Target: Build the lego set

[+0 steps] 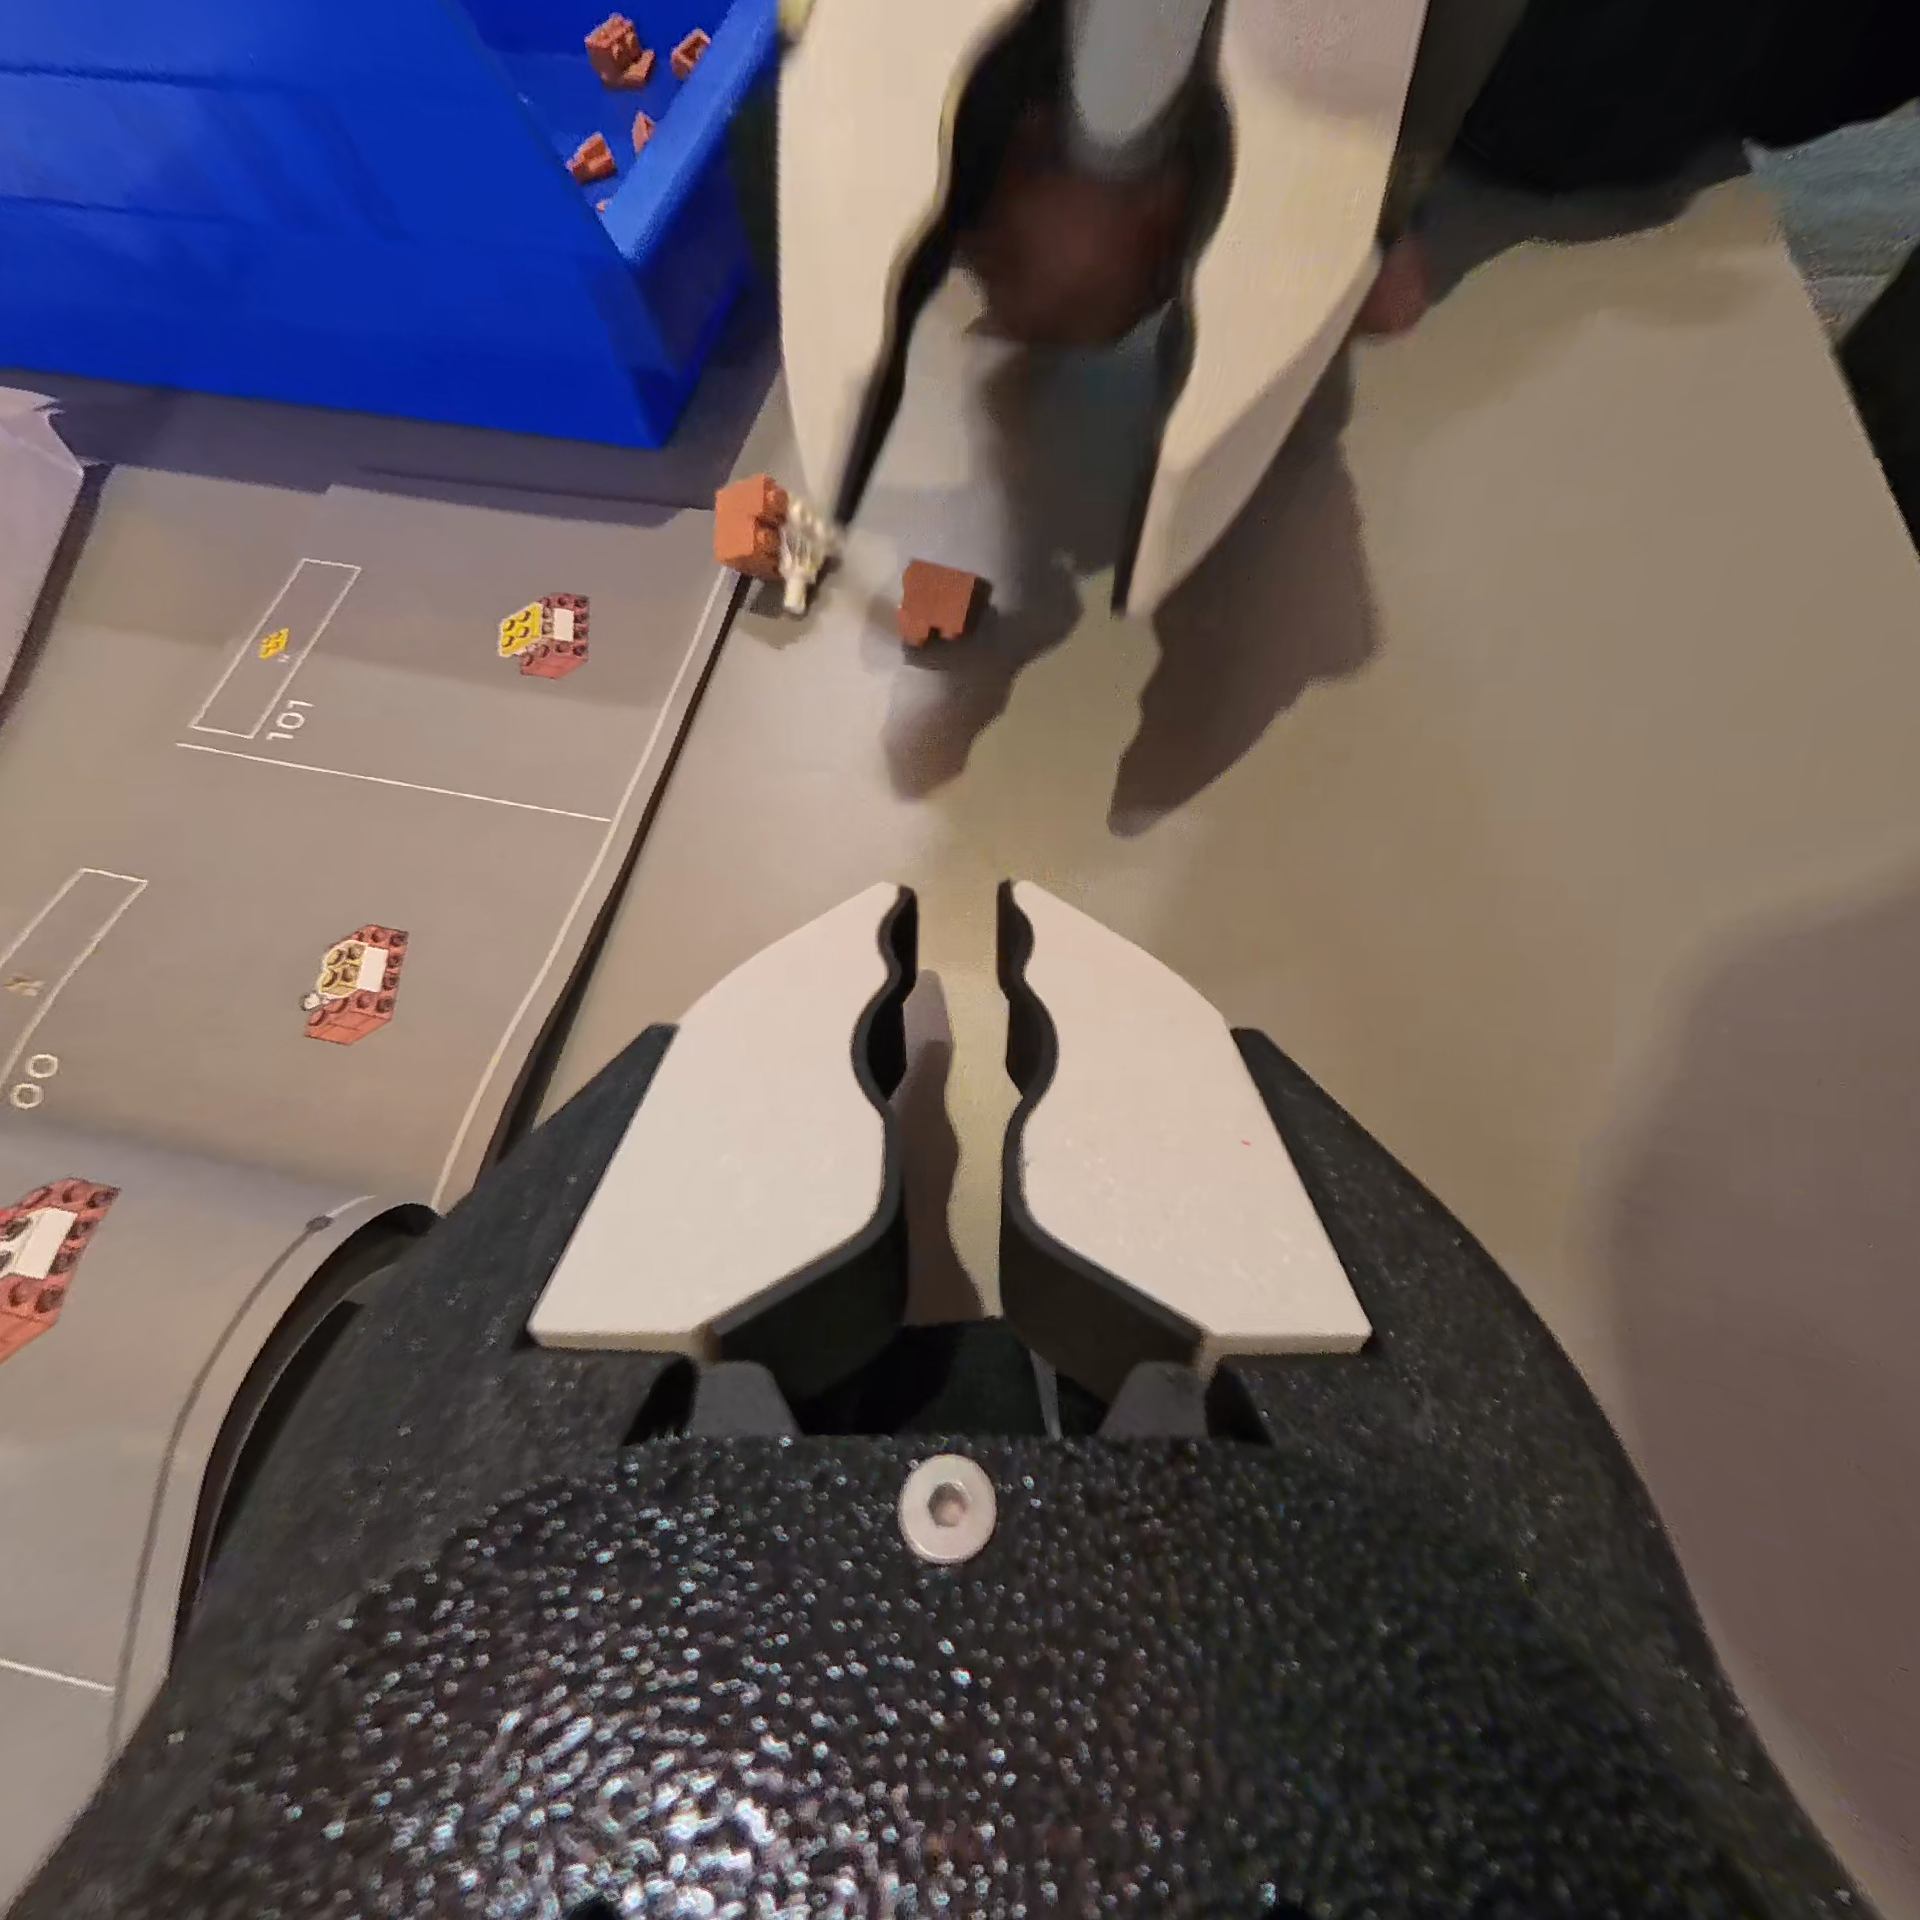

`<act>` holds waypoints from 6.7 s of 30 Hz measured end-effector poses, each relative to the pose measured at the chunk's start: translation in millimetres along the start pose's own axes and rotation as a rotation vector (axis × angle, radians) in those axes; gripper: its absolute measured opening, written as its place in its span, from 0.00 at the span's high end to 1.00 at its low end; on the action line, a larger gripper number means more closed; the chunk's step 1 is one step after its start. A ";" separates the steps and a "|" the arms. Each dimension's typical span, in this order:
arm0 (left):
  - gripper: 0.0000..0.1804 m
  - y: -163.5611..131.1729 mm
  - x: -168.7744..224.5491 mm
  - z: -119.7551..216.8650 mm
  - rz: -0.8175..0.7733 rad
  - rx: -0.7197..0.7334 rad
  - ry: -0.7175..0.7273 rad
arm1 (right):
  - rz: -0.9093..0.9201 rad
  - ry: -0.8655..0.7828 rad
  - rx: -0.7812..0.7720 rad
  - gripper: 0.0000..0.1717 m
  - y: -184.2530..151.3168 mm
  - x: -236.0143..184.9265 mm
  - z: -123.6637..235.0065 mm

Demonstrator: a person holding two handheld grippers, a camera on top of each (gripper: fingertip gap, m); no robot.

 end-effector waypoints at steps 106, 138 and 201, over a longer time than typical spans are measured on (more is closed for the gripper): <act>0.86 1.5 -9.6 14.4 -0.184 0.116 0.313 | 0.186 -0.158 -0.177 0.78 -9.5 -62.9 -17.7; 0.86 0.1 -7.7 34.5 -0.038 0.189 0.251 | -0.222 0.081 -0.144 0.91 -4.7 -43.7 -23.3; 0.86 6.2 -6.3 33.7 0.412 0.249 -0.063 | 0.120 0.284 -0.203 0.94 -7.5 -38.9 -51.2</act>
Point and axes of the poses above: each gripper's, where its closed fingertips meet, z back along the fingers, y out of its top, x = y × z across the jaws, the point moved 5 cm from there along z, back along the fingers, and after that the axes turned 6 degrees about y, right-handed, at the moved point
